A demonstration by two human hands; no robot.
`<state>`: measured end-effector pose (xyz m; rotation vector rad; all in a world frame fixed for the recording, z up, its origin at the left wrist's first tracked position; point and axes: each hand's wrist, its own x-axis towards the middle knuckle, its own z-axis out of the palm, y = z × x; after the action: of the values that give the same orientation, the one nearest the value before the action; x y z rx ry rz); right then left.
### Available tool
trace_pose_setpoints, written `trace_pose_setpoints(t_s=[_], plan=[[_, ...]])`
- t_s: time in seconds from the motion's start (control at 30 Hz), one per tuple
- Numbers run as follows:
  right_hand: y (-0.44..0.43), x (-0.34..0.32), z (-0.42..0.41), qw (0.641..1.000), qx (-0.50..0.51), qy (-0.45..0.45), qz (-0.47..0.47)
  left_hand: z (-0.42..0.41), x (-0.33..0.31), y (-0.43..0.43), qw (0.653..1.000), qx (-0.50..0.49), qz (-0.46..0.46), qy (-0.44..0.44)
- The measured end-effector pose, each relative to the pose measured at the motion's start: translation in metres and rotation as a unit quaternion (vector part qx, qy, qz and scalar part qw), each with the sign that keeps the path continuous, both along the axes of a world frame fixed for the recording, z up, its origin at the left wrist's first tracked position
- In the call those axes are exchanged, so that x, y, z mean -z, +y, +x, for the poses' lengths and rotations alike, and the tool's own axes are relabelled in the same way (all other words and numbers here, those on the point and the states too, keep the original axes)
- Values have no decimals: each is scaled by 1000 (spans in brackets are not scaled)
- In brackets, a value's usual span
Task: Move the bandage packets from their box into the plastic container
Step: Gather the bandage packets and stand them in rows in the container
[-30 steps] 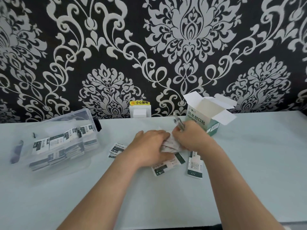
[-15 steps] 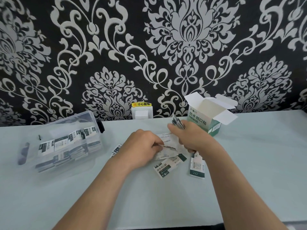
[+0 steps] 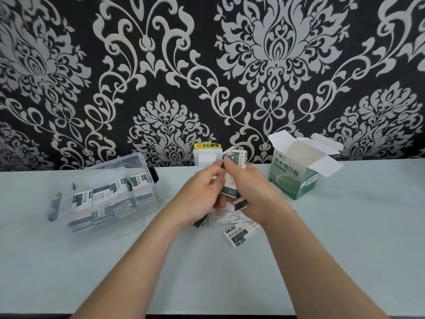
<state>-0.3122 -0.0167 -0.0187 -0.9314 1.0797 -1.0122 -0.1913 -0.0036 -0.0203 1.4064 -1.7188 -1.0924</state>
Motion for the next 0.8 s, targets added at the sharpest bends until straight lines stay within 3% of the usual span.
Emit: trace_pose_setpoints(t_s=[0.07,0.13,0.2,0.27,0.53,0.8], plan=[[-4,0,0,998,44,-31,27,14,-2,-2,992,-38,-67,-102],[-6,0,2,992,63,-92,51,27,0,2,960,-38,-98,-259],[-7,1,4,990,77,-105,60,33,8,6,920,3,-59,-388],[-6,-1,4,989,88,-100,60,35,18,10,890,46,-20,-454],[-5,-2,25,989,62,-115,63,49,26,26,863,33,-113,-491],[-8,2,52,974,50,-166,144,75,31,35,885,7,-150,-440]])
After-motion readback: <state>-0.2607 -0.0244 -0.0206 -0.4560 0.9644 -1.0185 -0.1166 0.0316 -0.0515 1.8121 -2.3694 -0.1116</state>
